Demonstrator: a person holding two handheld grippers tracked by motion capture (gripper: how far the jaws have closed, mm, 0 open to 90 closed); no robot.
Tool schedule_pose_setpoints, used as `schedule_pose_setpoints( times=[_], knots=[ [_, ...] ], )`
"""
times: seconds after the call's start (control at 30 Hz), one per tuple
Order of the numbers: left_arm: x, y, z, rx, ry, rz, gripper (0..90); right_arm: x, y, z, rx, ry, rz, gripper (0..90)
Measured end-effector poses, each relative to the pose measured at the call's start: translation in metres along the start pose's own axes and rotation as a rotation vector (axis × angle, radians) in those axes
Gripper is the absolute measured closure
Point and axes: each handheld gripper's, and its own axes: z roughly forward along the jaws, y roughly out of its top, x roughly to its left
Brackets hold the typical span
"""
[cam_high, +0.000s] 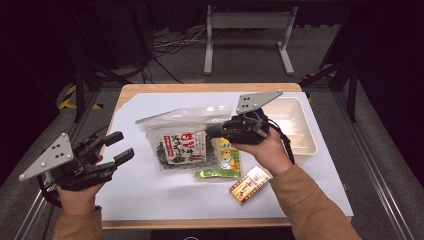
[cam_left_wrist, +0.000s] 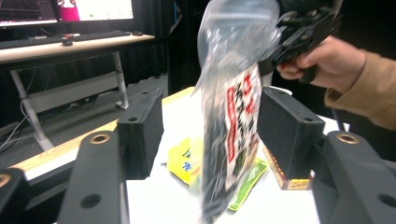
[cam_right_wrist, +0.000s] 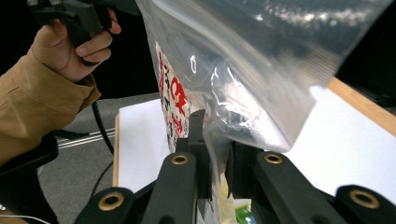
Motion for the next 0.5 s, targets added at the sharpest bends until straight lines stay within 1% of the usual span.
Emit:
schedule_pose_setpoints(
  times=[0.07,0.17,0.23,0.3,0.37,0.4,0.43,0.5],
  knots=[
    [0.003,-0.004,0.003,-0.006,-0.007,0.006,37.7,-0.003,-0.001,-0.008,0.001,-0.024,0.002,82.8],
    [0.008,-0.013,0.011,0.009,-0.005,0.014,35.1,-0.006,-0.002,-0.021,-0.002,-0.057,-0.001,82.8],
    [0.012,-0.019,0.016,0.026,-0.011,0.002,33.3,-0.008,-0.003,-0.029,-0.001,-0.076,-0.002,82.7],
    [0.015,-0.024,0.02,0.036,-0.017,-0.012,31.6,-0.012,-0.004,-0.038,-0.001,-0.106,0.004,82.6],
    [0.016,-0.027,0.022,0.041,-0.019,-0.018,31.0,-0.013,-0.004,-0.04,-0.003,-0.115,0.006,82.6],
    [0.017,-0.029,0.024,0.047,-0.024,-0.017,30.3,-0.015,-0.005,-0.044,-0.004,-0.128,0.01,82.6],
    [0.019,-0.032,0.027,0.057,-0.034,-0.017,29.6,-0.017,-0.005,-0.048,-0.005,-0.14,0.014,82.6],
    [0.02,-0.036,0.031,0.081,-0.035,-0.015,26.7,-0.02,-0.006,-0.053,-0.003,-0.157,0.009,82.6]
  ],
)
